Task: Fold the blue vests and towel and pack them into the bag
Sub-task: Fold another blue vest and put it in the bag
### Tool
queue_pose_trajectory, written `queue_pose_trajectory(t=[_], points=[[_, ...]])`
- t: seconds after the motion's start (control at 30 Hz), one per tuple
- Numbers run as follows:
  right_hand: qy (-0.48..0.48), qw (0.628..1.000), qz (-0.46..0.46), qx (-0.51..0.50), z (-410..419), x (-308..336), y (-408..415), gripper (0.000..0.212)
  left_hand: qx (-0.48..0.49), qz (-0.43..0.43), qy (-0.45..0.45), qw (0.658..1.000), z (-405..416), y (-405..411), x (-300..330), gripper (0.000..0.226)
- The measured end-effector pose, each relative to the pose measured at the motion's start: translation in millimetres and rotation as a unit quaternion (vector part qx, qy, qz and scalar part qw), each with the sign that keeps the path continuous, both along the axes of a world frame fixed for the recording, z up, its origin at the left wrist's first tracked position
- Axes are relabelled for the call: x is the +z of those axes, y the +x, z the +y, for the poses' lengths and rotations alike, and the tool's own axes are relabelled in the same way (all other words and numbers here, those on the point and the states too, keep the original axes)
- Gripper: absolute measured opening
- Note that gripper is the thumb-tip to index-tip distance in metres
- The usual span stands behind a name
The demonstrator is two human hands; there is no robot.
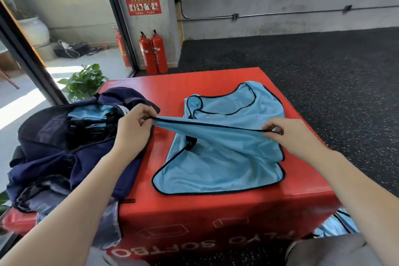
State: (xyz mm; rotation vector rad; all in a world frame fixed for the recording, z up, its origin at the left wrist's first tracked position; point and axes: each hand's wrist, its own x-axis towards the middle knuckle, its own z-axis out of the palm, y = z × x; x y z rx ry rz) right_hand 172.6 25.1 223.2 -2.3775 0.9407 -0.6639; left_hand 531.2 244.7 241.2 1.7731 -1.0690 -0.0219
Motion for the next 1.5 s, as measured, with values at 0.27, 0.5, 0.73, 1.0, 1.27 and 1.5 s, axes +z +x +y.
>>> queue_pose_trajectory(t=[0.27, 0.5, 0.73, 1.0, 1.27, 1.5], points=[[-0.137, 0.982, 0.099, 0.082, 28, -17, -22, 0.038, -0.165, -0.23, 0.105, 0.953, 50, -7, -26, 0.037], [-0.182, 0.944, 0.185, 0.204, 66, -46, -28, 0.027, -0.209, -0.27, 0.189, 0.921, 74, -1, -55, 0.046], [-0.256, 0.92, 0.188, 0.229, 65, -51, -35, 0.025, -0.234, -0.263, 0.23, 0.907, 85, -3, -70, 0.05], [-0.133, 0.972, 0.124, 0.146, 60, -53, -34, 0.008, -0.201, -0.21, 0.269, 0.918, 96, -11, -65, 0.023], [-0.137, 0.972, 0.14, 0.132, 53, -47, -44, 0.026, -0.158, -0.22, 0.253, 0.929, 92, -18, -62, 0.016], [-0.319, 0.932, 0.124, 0.12, 45, -25, -50, 0.021, -0.013, -0.104, 0.1, 0.989, 78, -36, -25, 0.022]])
